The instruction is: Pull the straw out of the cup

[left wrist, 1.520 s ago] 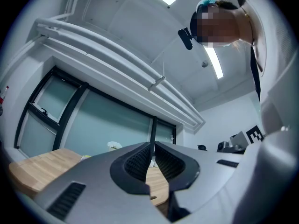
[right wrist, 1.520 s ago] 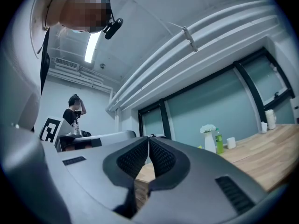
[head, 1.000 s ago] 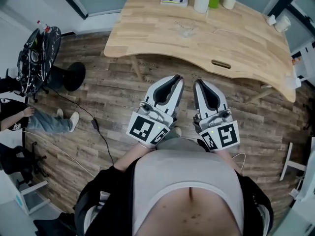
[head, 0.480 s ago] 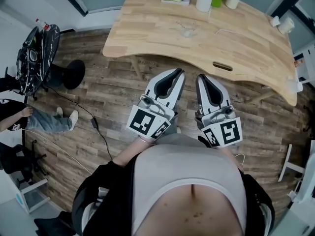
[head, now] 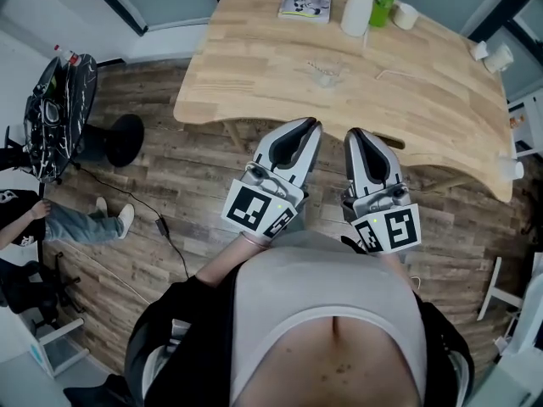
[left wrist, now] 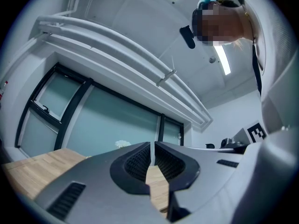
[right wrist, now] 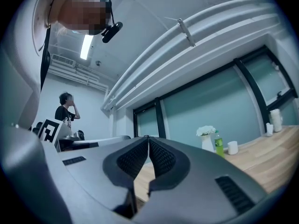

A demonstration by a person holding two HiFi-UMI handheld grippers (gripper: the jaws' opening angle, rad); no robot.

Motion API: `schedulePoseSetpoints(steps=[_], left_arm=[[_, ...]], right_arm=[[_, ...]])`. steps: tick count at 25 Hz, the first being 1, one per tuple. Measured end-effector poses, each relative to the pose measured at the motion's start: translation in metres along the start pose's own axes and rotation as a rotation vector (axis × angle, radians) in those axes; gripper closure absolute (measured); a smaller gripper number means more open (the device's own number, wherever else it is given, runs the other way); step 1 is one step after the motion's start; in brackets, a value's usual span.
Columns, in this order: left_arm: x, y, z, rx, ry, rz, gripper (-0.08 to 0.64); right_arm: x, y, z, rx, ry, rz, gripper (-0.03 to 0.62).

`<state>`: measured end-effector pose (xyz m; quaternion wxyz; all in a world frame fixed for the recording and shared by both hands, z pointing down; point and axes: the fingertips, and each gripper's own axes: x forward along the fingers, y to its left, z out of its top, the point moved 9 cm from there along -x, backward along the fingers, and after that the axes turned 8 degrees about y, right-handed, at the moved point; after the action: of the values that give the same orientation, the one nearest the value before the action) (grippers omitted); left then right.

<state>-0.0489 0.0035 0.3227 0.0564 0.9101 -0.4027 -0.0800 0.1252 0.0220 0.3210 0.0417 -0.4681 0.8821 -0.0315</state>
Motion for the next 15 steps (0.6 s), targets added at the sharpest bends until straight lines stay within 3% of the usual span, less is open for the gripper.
schedulePoseSetpoints(steps=[15], left_arm=[[0.082, 0.082, 0.016, 0.012, 0.004, -0.024, 0.528]], right_arm=[[0.096, -0.054, 0.009, -0.004, -0.007, -0.03, 0.561]])
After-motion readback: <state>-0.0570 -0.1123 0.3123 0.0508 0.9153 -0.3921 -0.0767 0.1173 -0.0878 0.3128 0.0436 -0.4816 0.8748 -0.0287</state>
